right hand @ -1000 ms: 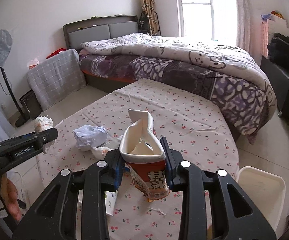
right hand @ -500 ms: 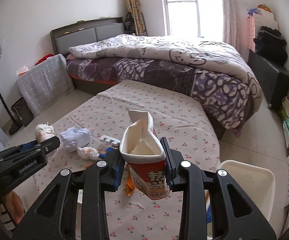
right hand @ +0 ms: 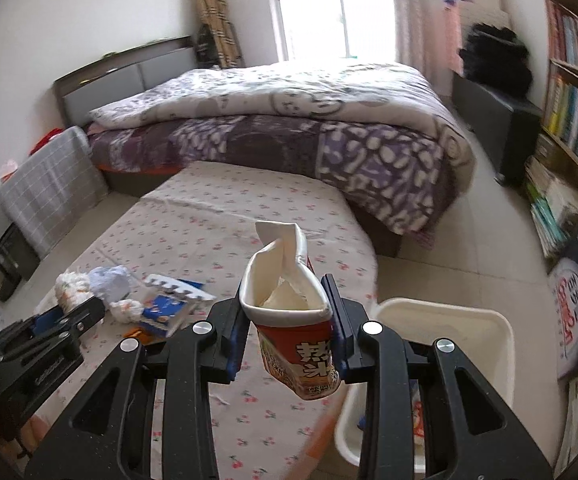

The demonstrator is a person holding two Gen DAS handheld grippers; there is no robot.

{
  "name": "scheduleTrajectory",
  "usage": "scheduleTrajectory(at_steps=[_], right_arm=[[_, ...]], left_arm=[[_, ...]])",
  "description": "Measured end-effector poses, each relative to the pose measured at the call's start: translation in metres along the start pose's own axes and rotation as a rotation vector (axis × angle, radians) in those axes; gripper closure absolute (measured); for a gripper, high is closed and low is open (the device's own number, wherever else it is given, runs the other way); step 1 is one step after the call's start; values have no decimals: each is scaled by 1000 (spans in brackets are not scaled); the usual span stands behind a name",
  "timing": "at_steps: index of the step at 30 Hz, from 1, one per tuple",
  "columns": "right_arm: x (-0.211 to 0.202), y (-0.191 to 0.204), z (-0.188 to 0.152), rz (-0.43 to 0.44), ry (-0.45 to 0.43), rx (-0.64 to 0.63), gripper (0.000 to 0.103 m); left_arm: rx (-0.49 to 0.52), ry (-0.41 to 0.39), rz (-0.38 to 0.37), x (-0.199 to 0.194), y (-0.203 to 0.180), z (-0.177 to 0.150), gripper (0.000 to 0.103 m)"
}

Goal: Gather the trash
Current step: 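Lift the diaper and the red-white paper cup and carry them toward the bin, then open both grippers over the white bin to drop the diaper and cup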

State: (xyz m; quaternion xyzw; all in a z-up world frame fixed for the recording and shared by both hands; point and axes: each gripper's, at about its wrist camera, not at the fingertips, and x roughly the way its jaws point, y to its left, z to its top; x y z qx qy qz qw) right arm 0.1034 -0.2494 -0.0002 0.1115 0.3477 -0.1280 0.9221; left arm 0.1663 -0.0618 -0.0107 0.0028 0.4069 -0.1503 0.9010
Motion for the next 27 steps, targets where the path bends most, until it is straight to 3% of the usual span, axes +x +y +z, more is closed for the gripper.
scheduleTrajectory(at_steps=[16,19,24,27], right_arm=[[-9,-109,-5,-166,85,244,66],[-15,-124,-8,-185,84,277,60],[-28,-148,-10,-238,47,331,29],[-35,-162,-10,-262,29,361,27]], left_arm=[[143,38,-74,10,-82,-27,66],[175,51,-90,13,-99,-36,66],[215,67,-125,14,-127,-46,66],[238,72,-148,14,-145,-51,66]])
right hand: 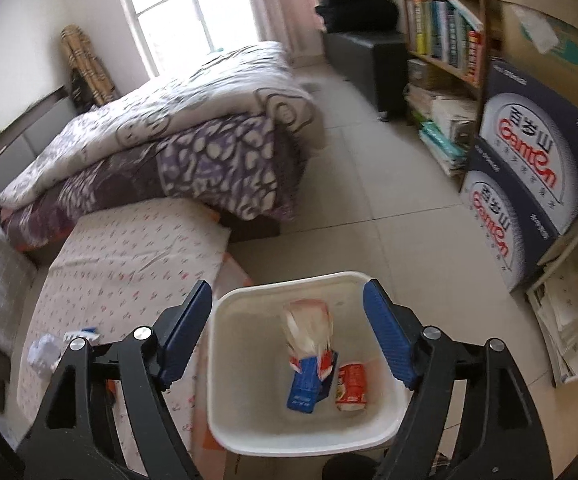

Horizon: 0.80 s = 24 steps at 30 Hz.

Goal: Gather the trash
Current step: 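Open both grippers over the white bin to drop the diaper and cup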

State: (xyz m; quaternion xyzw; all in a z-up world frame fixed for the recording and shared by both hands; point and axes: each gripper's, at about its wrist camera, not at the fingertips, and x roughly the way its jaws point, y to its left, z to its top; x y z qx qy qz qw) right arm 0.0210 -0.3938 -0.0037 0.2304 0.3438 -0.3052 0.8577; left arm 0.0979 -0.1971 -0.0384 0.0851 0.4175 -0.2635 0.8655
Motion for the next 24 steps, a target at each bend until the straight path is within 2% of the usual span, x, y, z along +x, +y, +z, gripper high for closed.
scheduleTrajectory(at_steps=[3,12,17,20,24], right_arm=[[-2,-14,4,-20,-16,42,21],[-12,-39,11,-53,-55,105,17],[-17,-48,13,-77,-78,137,14],[-18,-51,14,-90,-90,145,13],[-21,-47,13,-112,-113,124,12]], left_arm=[[18,9,-27,3,-17,-1,66],[51,43,-100,15,-58,-4,66],[57,37,-169,16,-72,-3,63],[46,20,-222,14,-75,-2,38],[36,14,-223,12,-73,0,35]])
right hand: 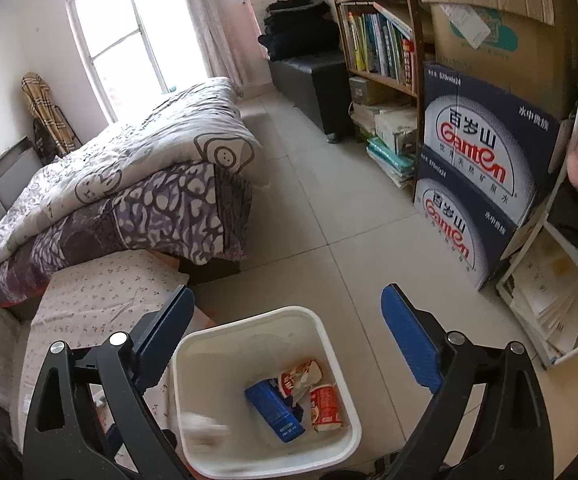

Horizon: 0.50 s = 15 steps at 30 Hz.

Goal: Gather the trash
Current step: 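Open both grippers over the white bin to drop the diaper and cup, then grasp the crumpled blue paper with the left gripper while the right gripper grasps the white floral cup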

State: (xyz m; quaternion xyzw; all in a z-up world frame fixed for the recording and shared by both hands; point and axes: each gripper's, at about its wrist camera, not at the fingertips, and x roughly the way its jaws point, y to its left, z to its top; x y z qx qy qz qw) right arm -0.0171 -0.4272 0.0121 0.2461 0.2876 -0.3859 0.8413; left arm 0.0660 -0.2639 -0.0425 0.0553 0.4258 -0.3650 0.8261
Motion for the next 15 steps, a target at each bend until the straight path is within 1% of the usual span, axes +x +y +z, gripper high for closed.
scheduleTrajectory(at_steps=[2,5,11,15], right_arm=[[-2,5,-1,-5,-11,-12,12],[-5,11,-3,-6,-23,-20,8],[-4,26,-9,-1,-8,-50,8],[-4,40,-14,-2,-3,-73,7]], left_arm=[[-7,2,5,-1,3,1,35],[-19,2,12,-4,10,1,35],[-39,9,38,-8,27,-2,34],[-52,18,69,-9,42,-5,34]])
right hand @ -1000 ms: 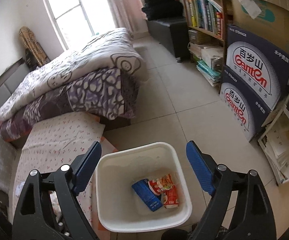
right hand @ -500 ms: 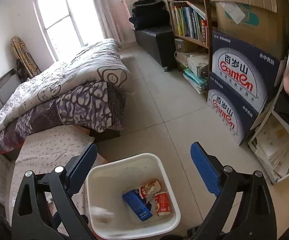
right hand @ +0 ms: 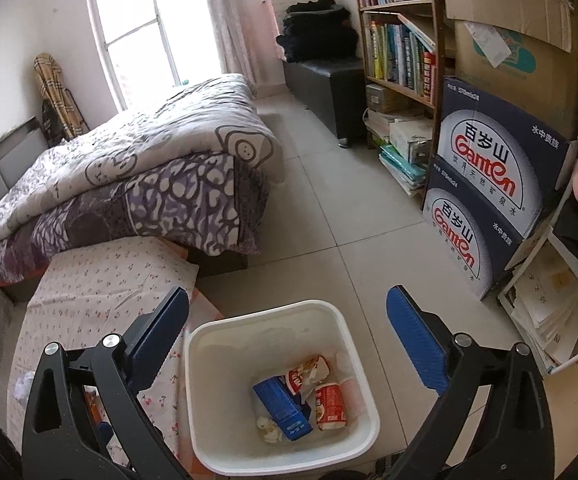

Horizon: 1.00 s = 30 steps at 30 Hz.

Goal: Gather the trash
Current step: 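Grasp the crumpled blue paper with the left gripper while the right gripper grasps the white floral cup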

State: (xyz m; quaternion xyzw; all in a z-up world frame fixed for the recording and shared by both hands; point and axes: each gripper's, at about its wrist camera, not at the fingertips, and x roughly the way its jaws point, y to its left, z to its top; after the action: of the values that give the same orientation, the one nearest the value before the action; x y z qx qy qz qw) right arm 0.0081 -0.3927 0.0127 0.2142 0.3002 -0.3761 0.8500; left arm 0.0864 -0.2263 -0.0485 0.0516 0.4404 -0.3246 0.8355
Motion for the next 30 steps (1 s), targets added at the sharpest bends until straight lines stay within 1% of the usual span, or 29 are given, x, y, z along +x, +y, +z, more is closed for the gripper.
scheduleTrajectory(at_steps=[4,7,12,18,19,20,22,24,26,27,28,30], right_arm=[[0,21,-7,2,13,-43,7],[1,38,-14,14,32,-75,7],[2,69,-25,36,57,-133,7],[6,99,-36,62,90,-174,7],[8,105,-39,67,99,-186,7],[9,110,-41,70,105,-195,7],[12,123,-49,84,127,-226,7],[13,134,-55,93,144,-252,7],[16,148,-63,112,169,-279,7],[17,153,-65,120,178,-288,7],[18,159,-68,129,190,-298,7],[19,169,-72,146,212,-310,7]], left_arm=[[-28,6,48,0,23,0,34],[-51,25,87,0,43,0,30],[-87,40,158,1,81,-1,30],[-129,55,267,1,132,8,29],[-143,67,305,2,146,10,29],[-156,75,327,1,156,12,29],[-190,85,350,0,178,16,29],[-211,99,373,-1,201,20,27],[-234,105,416,-3,230,25,26],[-243,109,429,-3,241,27,26],[-251,120,449,-2,259,32,26],[-234,142,475,1,278,36,24]])
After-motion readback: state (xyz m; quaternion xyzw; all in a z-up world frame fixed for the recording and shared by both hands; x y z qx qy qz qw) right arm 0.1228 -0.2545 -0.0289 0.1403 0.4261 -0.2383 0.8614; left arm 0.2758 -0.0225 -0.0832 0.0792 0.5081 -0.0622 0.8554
